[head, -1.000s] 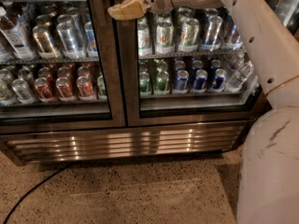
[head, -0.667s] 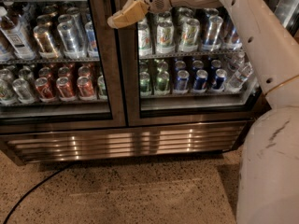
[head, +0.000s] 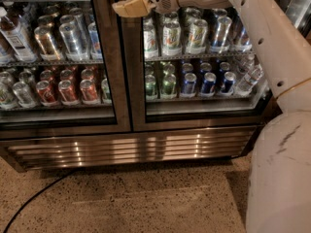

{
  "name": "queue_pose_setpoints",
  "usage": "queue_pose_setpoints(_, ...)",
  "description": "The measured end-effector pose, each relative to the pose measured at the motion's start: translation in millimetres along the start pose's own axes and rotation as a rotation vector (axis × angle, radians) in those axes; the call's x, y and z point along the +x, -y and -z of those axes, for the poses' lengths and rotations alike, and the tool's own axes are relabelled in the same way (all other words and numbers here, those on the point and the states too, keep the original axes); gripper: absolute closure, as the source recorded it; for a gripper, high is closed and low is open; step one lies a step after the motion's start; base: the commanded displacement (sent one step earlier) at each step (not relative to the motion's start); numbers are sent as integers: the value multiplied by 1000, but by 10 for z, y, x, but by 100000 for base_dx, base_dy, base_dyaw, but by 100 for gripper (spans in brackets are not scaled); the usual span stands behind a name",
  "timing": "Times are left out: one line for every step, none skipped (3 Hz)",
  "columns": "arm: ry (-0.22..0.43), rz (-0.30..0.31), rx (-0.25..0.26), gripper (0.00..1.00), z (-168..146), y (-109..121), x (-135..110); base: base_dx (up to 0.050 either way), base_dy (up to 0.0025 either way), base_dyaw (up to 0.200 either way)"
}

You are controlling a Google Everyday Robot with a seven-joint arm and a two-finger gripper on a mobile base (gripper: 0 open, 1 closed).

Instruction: Open right fridge door

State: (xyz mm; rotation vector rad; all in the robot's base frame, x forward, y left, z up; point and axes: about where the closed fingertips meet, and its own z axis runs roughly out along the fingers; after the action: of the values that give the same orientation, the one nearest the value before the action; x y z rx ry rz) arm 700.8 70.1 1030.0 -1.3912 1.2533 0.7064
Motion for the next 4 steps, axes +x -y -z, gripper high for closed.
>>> queue_pose_setpoints(0,0,0,83,0,-1,0,0,0,0)
queue_pose_setpoints(0,-1,-3,100,-17,31,1,0,0,0)
queue_pose_setpoints(0,-1,-3,100,-28,55,2,0,0,0)
queue_pose_setpoints(21,1,-8,100,8,68,7,0,0,0)
